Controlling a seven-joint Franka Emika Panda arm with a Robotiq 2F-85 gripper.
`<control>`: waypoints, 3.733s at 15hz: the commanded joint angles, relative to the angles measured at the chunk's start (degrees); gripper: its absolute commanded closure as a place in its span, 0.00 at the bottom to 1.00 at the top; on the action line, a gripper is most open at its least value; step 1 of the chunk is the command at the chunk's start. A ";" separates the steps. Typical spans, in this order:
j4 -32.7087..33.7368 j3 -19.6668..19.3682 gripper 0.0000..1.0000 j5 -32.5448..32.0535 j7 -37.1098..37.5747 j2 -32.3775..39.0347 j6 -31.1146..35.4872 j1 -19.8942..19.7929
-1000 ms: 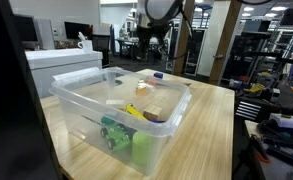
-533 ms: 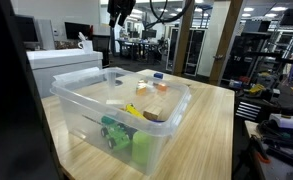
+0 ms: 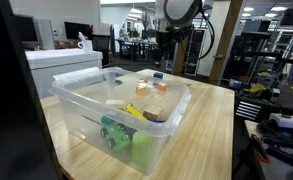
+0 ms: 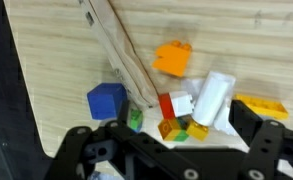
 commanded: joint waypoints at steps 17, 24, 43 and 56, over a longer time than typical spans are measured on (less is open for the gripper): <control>7.27 -1.35 0.00 -3.31 -0.12 16.92 -0.27 0.17; 6.66 -1.77 0.27 -1.92 1.41 16.95 -2.03 0.07; 2.04 11.08 0.67 14.24 -8.39 -11.76 -9.86 4.72; -3.22 11.68 0.00 15.18 -15.84 -17.78 -16.36 8.32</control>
